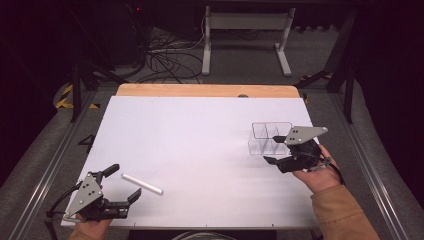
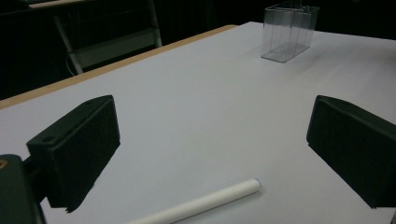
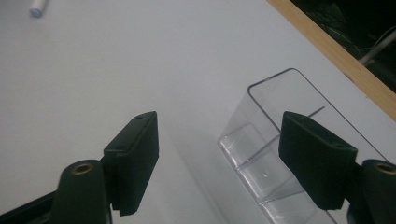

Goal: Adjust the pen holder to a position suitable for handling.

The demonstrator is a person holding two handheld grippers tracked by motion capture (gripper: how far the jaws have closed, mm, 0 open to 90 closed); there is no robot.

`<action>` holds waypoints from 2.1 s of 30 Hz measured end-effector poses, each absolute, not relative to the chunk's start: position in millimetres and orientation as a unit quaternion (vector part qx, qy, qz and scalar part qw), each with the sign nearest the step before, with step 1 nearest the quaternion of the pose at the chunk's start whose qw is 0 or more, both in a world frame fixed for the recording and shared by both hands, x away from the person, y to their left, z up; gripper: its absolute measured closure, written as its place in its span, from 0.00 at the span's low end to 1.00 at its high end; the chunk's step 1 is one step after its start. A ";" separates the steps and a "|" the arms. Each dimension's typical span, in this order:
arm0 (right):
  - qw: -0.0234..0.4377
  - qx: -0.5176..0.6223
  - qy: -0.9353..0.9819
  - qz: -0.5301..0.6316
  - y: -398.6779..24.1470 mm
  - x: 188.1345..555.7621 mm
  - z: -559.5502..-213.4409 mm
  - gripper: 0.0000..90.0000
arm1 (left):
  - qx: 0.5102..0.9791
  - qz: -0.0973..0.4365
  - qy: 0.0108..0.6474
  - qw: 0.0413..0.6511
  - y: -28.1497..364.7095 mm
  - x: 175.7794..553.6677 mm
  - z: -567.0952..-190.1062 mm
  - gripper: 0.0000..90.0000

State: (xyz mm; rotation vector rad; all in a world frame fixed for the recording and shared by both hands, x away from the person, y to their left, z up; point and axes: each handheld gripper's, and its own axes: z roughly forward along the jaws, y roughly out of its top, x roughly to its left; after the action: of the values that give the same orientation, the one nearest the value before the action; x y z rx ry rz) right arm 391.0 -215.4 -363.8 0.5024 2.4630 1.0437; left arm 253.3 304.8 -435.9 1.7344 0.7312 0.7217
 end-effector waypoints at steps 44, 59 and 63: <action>0.207 0.176 0.934 0.230 -205.1 457.6 -398.6 0.57 | 0.732 0.302 0.296 0.534 305.7 254.7 -436.9 0.04; 0.206 0.180 0.940 0.205 -195.3 460.5 -409.3 0.66 | 0.730 0.302 0.301 0.534 306.4 254.7 -436.9 0.04; 0.201 0.171 0.943 0.202 -197.0 460.7 -407.9 0.70 | 0.730 0.303 0.301 0.533 306.2 254.7 -436.8 0.04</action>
State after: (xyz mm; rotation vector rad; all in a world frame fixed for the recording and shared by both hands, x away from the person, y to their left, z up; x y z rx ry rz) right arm 460.7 -197.0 -407.9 0.4783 2.6342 0.5638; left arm 254.7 306.2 -436.8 1.7405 0.7168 0.7230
